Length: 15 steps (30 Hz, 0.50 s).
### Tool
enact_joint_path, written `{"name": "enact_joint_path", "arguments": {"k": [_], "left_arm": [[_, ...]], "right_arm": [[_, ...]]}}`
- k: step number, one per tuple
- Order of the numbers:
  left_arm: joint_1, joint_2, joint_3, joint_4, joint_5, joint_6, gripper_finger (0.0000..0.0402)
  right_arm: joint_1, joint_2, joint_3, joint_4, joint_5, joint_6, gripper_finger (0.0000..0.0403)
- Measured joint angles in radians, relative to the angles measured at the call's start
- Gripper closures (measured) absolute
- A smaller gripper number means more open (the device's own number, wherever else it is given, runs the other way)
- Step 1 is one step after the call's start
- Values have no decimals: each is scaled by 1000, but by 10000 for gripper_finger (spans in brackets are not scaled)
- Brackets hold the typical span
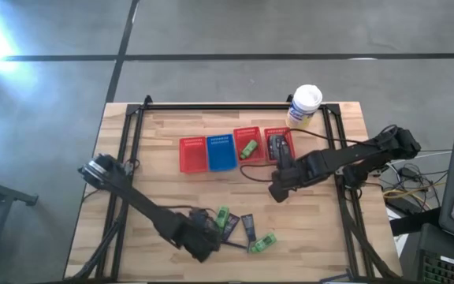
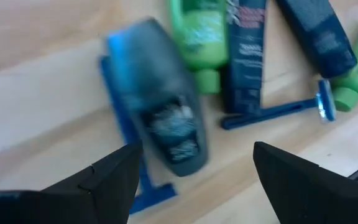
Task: Pick & Place Travel size toiletries
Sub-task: Put the gray deodorant into the right red bin
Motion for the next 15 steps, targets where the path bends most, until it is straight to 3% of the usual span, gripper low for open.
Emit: {"name": "enact_joint_path", "arguments": {"k": [7, 15], "left_arm": [[-3, 171, 179, -104, 61, -32, 114], [-5, 206, 214, -164, 60, -61, 144]], "right_arm": [[30, 0, -1, 0, 18, -17, 72], [31, 0, -2, 1, 23, -17, 87]]}}
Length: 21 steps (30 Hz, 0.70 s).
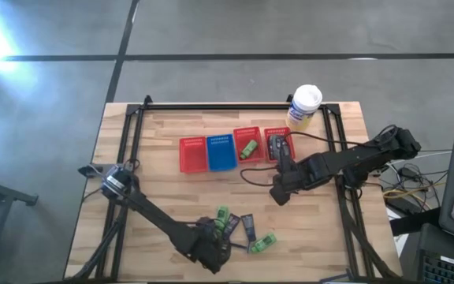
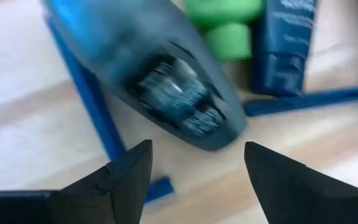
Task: Pick & Place Travel size toiletries
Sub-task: Put the gray deodorant into the right red bin
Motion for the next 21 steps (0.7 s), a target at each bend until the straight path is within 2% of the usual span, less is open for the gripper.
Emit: {"name": "enact_joint_path", "arguments": {"k": [6, 11, 21], "left_arm": [[18, 0, -2, -57, -64, -26, 145], [24, -1, -2, -9, -72, -23, 145], [28, 9, -3, -115, -80, -68, 145]], "right_arm": [[-1, 0, -2, 0, 0, -4, 95], [-1, 0, -3, 0, 0, -4, 102], [-1, 0, -3, 0, 0, -20, 114]]}}
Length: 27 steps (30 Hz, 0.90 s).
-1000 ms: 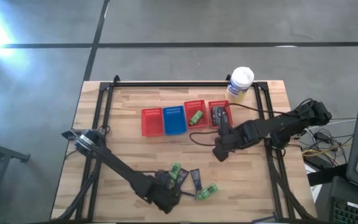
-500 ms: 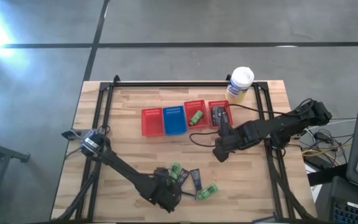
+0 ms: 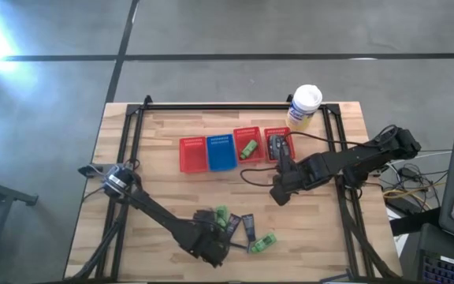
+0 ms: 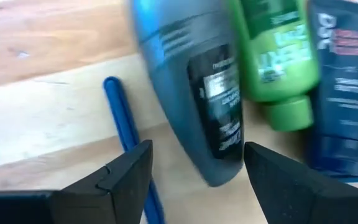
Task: Pick & Place Travel size toiletries
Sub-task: Put the gray deodorant into the right red bin
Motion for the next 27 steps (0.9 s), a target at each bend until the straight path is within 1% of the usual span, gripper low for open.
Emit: {"name": "enact_joint_path", "arguments": {"k": [5, 8, 10, 12, 20, 27], "left_arm": [[0, 0, -1, -81, 49, -5, 145], [0, -9, -2, -55, 36, -9, 145], [0, -20, 2, -50, -11, -9, 145], [5, -28, 2, -50, -33, -9, 145], [38, -24, -5, -59, -34, 37, 145], [56, -22, -62, -47, -10, 50, 145]], "right_arm": [[0, 0, 0, 0, 0, -9, 117], [0, 0, 0, 0, 0, -14, 112], [0, 0, 0, 0, 0, -21, 106], [0, 0, 0, 0, 0, -25, 100], [0, 0, 0, 0, 0, -28, 82], [0, 0, -1, 0, 0, -28, 76]]}}
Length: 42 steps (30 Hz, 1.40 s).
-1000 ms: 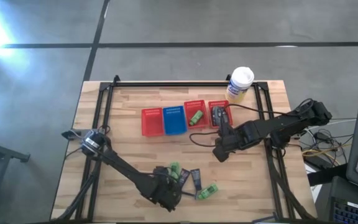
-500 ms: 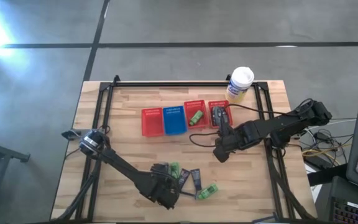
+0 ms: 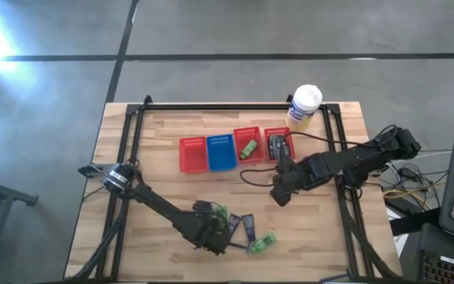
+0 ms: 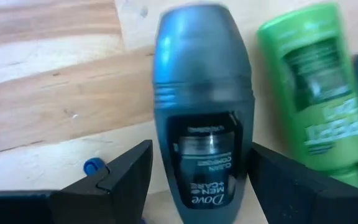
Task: Pick & Place Travel size toiletries
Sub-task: Put the gray deodorant into the right red bin
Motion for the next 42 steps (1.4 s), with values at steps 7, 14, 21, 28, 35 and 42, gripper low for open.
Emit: {"name": "enact_joint_path", "arguments": {"k": [7, 14, 21, 28, 35, 42], "left_arm": [[0, -1, -39, 17, 29, 49, 145], [0, -5, -52, 34, 40, 103, 146], [0, -6, -52, 36, 44, 144, 203], [-3, -33, -54, 31, 47, 221, 204], [-77, -181, -54, 57, -188, 526, 204], [-124, -315, -52, 114, -370, 854, 204]], "right_arm": [[0, 0, -4, 0, 0, 0, 76], [-7, 0, -4, 1, 0, 1, 77], [-10, 0, -4, 4, 0, 0, 96], [-10, -25, -5, 57, -32, -7, 117], [-59, -86, -17, 342, -197, -81, 129], [-147, -83, -75, 693, -374, -49, 123]]}}
